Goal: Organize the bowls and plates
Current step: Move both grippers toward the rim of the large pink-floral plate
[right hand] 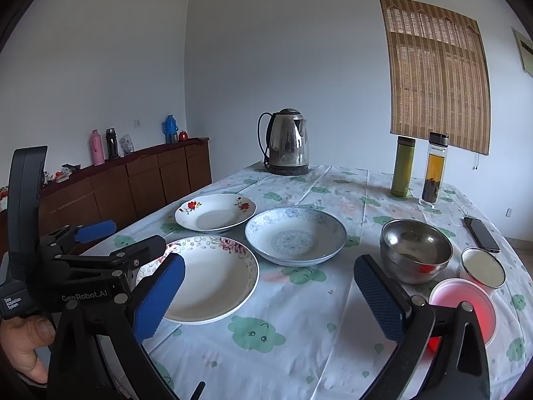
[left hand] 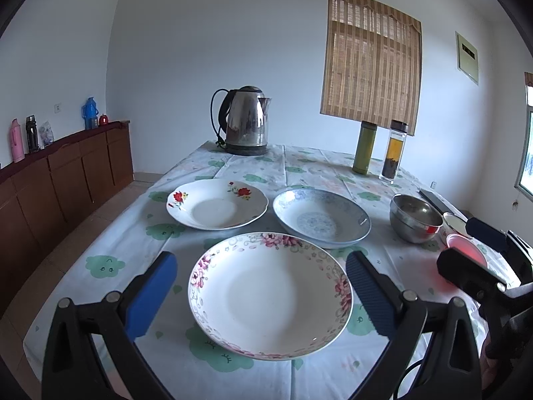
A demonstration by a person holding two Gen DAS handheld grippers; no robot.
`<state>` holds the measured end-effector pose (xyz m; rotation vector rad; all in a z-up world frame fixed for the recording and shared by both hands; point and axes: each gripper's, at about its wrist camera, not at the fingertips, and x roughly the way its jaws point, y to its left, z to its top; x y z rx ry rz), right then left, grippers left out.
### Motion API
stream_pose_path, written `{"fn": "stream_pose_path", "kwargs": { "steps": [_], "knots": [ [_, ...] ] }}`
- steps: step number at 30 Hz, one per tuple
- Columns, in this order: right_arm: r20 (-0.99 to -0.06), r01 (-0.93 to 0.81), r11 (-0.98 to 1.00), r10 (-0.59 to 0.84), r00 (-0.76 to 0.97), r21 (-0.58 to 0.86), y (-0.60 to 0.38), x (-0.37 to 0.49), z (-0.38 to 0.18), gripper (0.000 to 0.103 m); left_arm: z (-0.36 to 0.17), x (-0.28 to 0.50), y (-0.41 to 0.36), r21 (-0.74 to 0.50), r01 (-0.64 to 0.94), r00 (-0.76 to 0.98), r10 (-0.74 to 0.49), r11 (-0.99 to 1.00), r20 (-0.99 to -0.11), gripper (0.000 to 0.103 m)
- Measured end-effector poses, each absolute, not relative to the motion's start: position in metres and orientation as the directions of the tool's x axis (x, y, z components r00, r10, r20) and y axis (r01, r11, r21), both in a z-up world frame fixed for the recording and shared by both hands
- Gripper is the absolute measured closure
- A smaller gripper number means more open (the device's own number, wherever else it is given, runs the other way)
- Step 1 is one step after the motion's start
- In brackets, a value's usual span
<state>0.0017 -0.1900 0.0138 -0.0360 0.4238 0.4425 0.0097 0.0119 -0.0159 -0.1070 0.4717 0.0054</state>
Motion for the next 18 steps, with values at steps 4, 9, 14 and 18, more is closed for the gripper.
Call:
{"fn": "stream_pose_path", "kwargs": {
  "steps": [4,9,14,18],
  "knots": [
    [-0.407,-0.413,0.910,0.392,0.825,0.039,-0.1876,0.0023,0.0132,0.001,-0.0168,0.0105,0.0121,-0.100,-0.032,0.891,-0.017,0.994,-0.453,0.000],
    [-0.413,-0.413,0.910,0.386,0.825,0.025,-0.1840,0.0029,0.0113,0.005,-0.0185,0.0113,0.0115,-0.099,-0.029,0.891,-0.019,0.995,-0.454,0.000],
    [-0.417,-0.418,0.908,0.391,0.820,0.029,-0.1825,0.0046,0.0110,0.007,-0.0193,0.0114,0.0120,-0.102,-0.029,0.890,-0.021,0.994,-0.455,0.000],
    [-0.415,-0.423,0.906,0.395,0.819,0.029,-0.1810,0.0053,0.0114,0.007,-0.0212,0.0125,0.0126,-0.101,-0.030,0.889,-0.020,0.994,-0.457,0.000]
  ]
}}
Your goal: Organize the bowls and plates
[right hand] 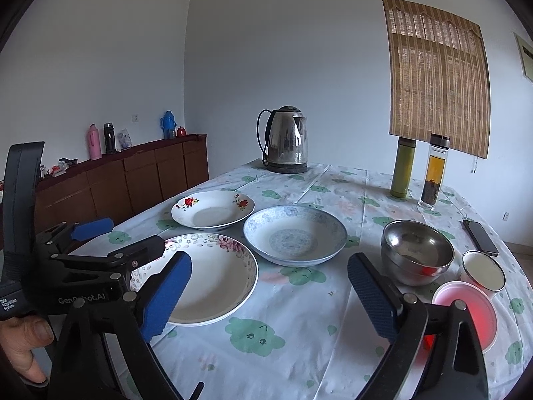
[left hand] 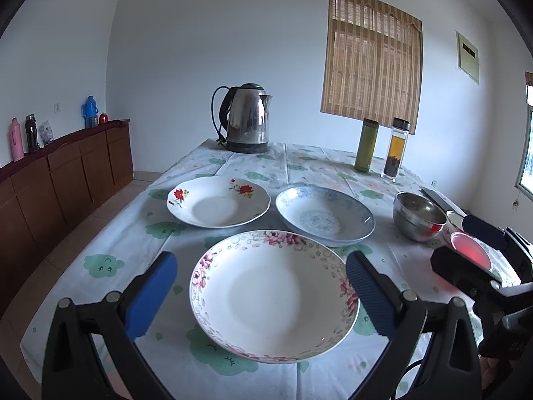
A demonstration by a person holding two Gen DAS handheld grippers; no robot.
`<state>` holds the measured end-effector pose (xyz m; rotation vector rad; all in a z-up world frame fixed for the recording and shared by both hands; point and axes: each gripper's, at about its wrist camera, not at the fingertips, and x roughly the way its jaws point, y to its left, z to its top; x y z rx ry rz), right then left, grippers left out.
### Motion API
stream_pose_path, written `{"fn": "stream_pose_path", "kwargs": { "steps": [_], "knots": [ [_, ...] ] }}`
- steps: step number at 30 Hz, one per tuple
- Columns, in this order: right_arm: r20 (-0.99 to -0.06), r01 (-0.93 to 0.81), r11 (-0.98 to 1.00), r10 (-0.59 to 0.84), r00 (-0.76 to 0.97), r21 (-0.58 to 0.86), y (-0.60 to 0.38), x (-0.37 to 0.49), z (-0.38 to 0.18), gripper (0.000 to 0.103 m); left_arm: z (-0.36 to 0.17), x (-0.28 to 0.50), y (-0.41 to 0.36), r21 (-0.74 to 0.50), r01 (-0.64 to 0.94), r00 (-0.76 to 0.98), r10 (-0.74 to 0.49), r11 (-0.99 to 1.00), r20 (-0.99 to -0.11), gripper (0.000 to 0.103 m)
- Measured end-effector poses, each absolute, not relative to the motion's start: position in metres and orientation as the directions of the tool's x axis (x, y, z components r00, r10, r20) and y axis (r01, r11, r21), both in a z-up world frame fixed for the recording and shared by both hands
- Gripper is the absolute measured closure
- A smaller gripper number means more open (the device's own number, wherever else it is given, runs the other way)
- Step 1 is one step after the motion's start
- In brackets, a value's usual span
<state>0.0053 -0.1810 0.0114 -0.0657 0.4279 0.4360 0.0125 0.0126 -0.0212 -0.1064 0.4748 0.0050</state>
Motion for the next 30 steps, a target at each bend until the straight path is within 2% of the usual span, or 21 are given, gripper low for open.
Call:
{"fn": "stream_pose_path", "kwargs": {
  "steps": [11,19,25,28,30],
  "knots": [
    [-0.431,-0.427,0.904,0.395,0.811,0.024,-0.175,0.013,0.007,0.007,-0.029,0.019,0.020,-0.107,-0.036,0.884,-0.018,0.994,-0.467,0.000],
    [-0.459,-0.434,0.901,0.397,0.795,0.027,-0.166,0.027,-0.004,0.007,-0.042,0.031,0.030,-0.112,-0.061,0.863,-0.004,0.992,-0.506,0.000],
    [-0.505,-0.446,0.894,0.404,0.763,0.040,-0.157,0.043,-0.018,0.020,-0.057,0.043,0.041,-0.116,-0.081,0.830,0.003,0.990,-0.557,0.001],
    [-0.528,-0.450,0.892,0.400,0.749,0.037,-0.154,0.051,-0.024,0.025,-0.066,0.050,0.046,-0.126,-0.088,0.805,-0.004,0.988,-0.593,0.013],
    [-0.543,-0.446,0.894,0.391,0.743,0.033,-0.152,0.056,-0.028,0.027,-0.070,0.053,0.050,-0.154,-0.077,0.790,-0.034,0.985,-0.612,0.029]
  ]
}}
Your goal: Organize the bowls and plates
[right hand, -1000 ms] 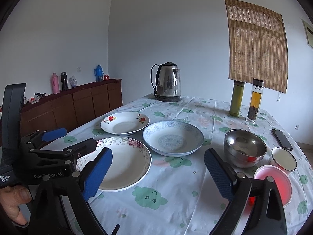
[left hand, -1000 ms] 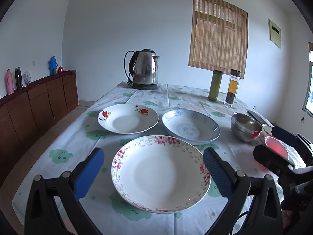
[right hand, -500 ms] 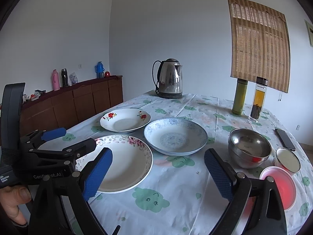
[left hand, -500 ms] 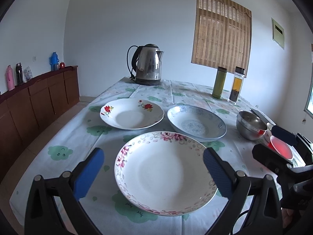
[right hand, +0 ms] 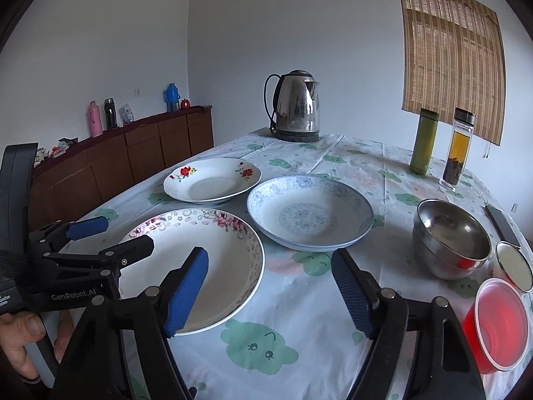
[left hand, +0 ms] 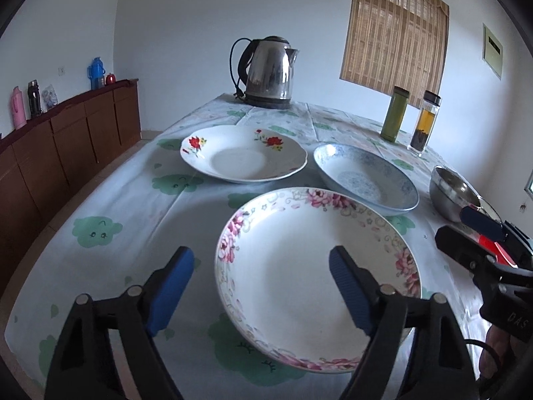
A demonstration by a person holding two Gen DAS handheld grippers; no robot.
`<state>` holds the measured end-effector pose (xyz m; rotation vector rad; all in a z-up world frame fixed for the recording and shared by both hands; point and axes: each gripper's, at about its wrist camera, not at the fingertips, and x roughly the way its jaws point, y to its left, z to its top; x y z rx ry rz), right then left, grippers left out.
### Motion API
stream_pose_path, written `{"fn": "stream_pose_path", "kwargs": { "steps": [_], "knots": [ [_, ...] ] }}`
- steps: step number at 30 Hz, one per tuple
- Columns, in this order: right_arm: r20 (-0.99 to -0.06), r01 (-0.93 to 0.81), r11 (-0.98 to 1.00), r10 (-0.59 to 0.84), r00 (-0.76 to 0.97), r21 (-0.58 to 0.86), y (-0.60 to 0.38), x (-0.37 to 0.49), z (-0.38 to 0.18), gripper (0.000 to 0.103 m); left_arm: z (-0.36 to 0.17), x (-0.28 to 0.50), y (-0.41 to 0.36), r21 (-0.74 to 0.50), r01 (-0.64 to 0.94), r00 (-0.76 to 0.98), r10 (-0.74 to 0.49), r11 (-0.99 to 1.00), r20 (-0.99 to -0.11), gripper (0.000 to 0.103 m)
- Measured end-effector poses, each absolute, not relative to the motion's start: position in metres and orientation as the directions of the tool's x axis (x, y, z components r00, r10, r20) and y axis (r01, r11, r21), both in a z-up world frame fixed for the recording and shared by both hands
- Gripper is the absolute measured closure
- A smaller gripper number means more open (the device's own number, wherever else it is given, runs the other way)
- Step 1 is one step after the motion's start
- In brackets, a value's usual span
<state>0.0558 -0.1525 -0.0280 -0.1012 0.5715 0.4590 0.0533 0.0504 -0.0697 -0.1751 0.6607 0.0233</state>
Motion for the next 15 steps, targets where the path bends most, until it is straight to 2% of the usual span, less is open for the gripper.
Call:
{"fn": "stream_pose_path", "kwargs": {
  "steps": [3,5,9,11,12,15],
  "knots": [
    [-0.568,-0.445,0.895,0.384,0.728,0.035,-0.152,0.063,-0.033,0.031,-0.073,0.057,0.051,-0.166,-0.064,0.770,-0.058,0.984,-0.636,0.036],
    [-0.591,-0.449,0.893,0.381,0.711,0.034,-0.150,0.069,-0.037,0.039,-0.075,0.059,0.053,-0.176,-0.069,0.760,-0.063,0.982,-0.647,0.038],
    [-0.625,-0.462,0.886,0.380,0.682,0.034,-0.145,0.078,-0.042,0.040,-0.078,0.060,0.059,-0.184,-0.083,0.743,-0.062,0.979,-0.666,0.056],
    [-0.641,-0.475,0.879,0.388,0.662,0.042,-0.142,0.082,-0.044,0.049,-0.079,0.060,0.062,-0.188,-0.088,0.741,-0.062,0.978,-0.668,0.061],
    [-0.650,-0.480,0.876,0.389,0.653,0.043,-0.140,0.084,-0.046,0.051,-0.080,0.060,0.063,-0.190,-0.091,0.739,-0.062,0.978,-0.671,0.064],
    [-0.670,-0.492,0.870,0.388,0.632,0.040,-0.134,0.090,-0.051,0.054,-0.081,0.061,0.064,-0.187,-0.093,0.730,-0.061,0.978,-0.681,0.065]
  ]
}}
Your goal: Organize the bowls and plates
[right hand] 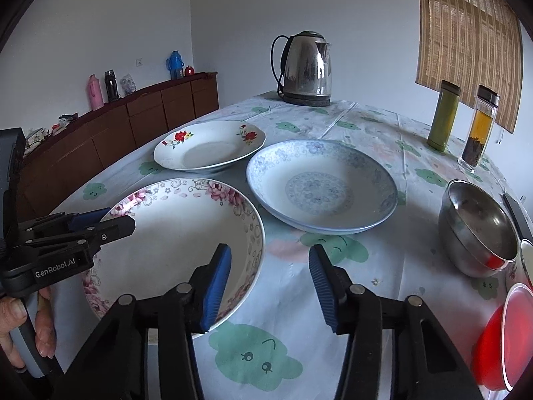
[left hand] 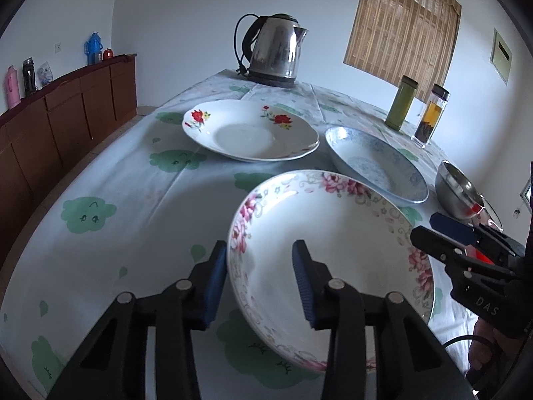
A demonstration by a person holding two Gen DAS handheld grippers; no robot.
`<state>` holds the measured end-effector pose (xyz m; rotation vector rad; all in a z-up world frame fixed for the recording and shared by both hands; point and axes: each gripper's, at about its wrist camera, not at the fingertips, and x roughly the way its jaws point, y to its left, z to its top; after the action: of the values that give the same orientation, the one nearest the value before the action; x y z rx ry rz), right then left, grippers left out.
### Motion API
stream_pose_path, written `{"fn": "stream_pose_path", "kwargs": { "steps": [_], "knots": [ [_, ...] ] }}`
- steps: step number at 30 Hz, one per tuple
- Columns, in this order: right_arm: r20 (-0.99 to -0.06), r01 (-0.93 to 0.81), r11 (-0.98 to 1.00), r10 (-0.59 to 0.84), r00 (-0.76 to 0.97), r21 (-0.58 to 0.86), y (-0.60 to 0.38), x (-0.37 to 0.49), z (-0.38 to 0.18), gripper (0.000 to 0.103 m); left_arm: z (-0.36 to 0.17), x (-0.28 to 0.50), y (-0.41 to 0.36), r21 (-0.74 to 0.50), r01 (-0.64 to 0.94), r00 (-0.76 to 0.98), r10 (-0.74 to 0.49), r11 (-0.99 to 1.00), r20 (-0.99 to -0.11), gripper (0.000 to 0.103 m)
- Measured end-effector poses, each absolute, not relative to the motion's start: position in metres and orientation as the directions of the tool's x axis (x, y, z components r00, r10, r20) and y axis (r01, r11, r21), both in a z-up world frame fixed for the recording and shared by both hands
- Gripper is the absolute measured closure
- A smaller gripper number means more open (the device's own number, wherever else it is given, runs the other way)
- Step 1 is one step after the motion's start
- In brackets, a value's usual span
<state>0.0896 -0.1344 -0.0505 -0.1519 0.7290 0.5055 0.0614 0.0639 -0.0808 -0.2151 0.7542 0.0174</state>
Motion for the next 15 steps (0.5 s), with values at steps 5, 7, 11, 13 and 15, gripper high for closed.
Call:
{"fn": "stream_pose_path", "kwargs": {
  "steps": [5,7,11,13,15],
  "knots": [
    [-0.707,-0.506,0.861,0.386,0.593,0.045,-0.126,0.099,-0.059,0.068,-0.082,0.066,0.064,-0.188,-0.098,0.720,-0.061,0.977,-0.692,0.069],
    [-0.721,-0.509,0.859,0.385,0.577,0.052,-0.126,0.101,-0.063,0.071,-0.083,0.067,0.064,-0.189,-0.100,0.717,-0.061,0.977,-0.694,0.070],
    [-0.729,-0.523,0.850,0.401,0.555,0.070,-0.124,0.103,-0.065,0.082,-0.083,0.068,0.064,-0.188,-0.103,0.717,-0.058,0.977,-0.695,0.076],
    [-0.731,-0.528,0.847,0.401,0.553,0.066,-0.123,0.102,-0.065,0.087,-0.083,0.068,0.066,-0.196,-0.109,0.718,-0.059,0.975,-0.693,0.081],
    [-0.731,-0.525,0.849,0.398,0.554,0.064,-0.123,0.102,-0.065,0.087,-0.083,0.068,0.066,-0.198,-0.111,0.720,-0.059,0.974,-0.691,0.084]
  ]
}}
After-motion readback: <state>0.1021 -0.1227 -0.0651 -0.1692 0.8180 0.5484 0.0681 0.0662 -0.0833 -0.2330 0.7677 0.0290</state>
